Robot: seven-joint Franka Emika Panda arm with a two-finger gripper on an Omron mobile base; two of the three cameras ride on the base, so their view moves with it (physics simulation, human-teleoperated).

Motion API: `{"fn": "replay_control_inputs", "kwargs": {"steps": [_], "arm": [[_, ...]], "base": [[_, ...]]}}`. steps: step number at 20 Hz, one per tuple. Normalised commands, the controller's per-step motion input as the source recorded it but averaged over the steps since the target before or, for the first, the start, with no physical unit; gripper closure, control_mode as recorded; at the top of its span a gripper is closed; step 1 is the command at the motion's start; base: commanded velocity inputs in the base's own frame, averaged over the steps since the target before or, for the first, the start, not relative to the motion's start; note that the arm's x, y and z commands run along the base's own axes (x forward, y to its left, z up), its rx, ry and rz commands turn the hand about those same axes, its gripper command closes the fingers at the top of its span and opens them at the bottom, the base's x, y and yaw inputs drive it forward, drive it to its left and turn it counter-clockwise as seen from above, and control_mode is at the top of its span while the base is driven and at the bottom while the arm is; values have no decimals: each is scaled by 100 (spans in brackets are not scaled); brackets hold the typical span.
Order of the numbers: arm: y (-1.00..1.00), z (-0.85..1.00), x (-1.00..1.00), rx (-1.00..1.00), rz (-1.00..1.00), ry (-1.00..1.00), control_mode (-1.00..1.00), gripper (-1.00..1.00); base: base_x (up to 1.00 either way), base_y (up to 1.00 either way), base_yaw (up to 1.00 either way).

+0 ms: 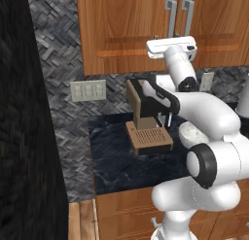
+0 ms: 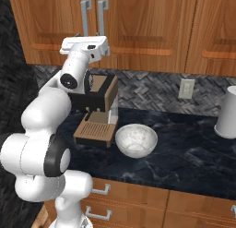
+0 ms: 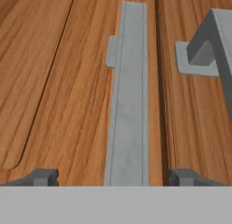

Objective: Open the cabinet. Pick the tangerine and peach from the cabinet and place them into the bowl. Then close the cabinet.

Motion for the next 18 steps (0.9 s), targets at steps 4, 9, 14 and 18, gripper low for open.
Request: {"fn": "replay_control_inputs", "kwargs": {"steps": [4, 9, 14, 18], "arm": [[0, 0, 36, 0, -3, 2, -100, 100], [0, 0, 0, 0, 0, 0, -100, 100], [0, 0, 0, 0, 0, 0, -100, 100], [0, 6, -29, 0, 0, -5, -100, 100]], "base": [[0, 0, 0], [0, 0, 0], [0, 0, 0], [0, 0, 0]]}}
